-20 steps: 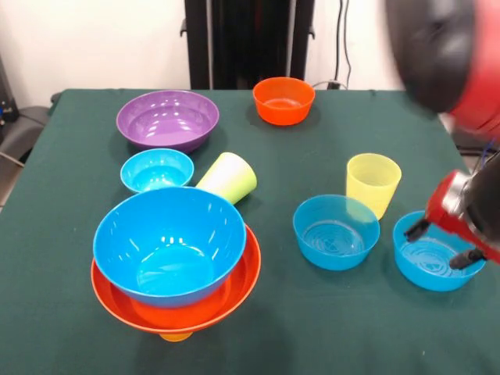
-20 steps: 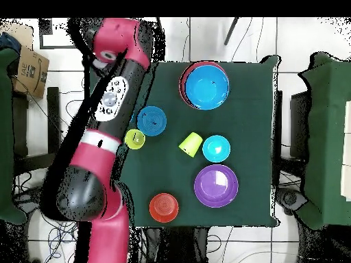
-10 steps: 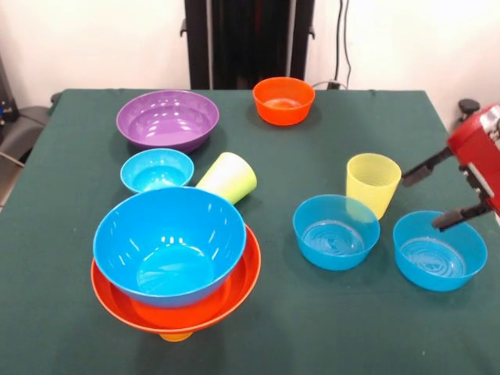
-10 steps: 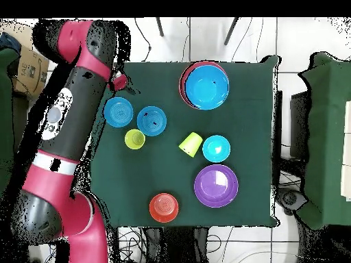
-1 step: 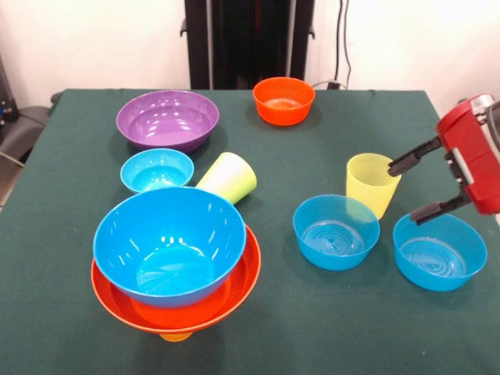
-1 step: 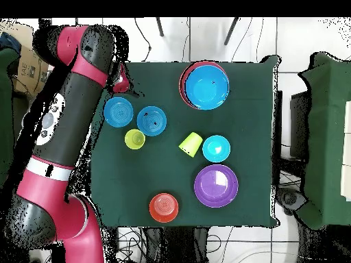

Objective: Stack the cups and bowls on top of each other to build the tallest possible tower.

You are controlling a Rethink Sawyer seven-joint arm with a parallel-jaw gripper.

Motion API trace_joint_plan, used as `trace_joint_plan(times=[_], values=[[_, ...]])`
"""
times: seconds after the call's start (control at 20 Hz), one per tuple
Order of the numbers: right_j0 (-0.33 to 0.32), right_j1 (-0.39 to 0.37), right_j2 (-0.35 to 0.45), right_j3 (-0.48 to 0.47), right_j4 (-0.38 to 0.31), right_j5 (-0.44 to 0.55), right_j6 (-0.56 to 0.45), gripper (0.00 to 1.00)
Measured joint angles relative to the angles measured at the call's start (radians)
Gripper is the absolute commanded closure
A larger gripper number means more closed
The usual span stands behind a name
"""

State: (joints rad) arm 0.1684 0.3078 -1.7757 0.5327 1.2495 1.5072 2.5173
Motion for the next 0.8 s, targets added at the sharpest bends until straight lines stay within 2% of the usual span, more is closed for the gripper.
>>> trace_joint_plan(times=[0.05,0.1,0.25,0.35,0.5,0.6,0.75,0.8], values=[[0.001,-0.001,0.009,0.002,-0.004,-0.006,0.0,0.0],[0.007,-0.004,0.055,0.018,-0.012,-0.033,0.0,0.0],[0.017,-0.01,0.115,0.04,-0.014,-0.07,0.0,0.0],[0.028,-0.024,0.193,0.066,-0.015,-0.124,0.0,0.0],[0.044,-0.037,0.257,0.098,-0.019,-0.165,0.0,0.0],[0.073,-0.061,0.354,0.149,-0.032,-0.214,-0.006,0.0],[0.086,-0.08,0.414,0.17,-0.046,-0.226,-0.013,0.0],[0.093,-0.099,0.473,0.178,-0.061,-0.226,-0.023,0.0]])
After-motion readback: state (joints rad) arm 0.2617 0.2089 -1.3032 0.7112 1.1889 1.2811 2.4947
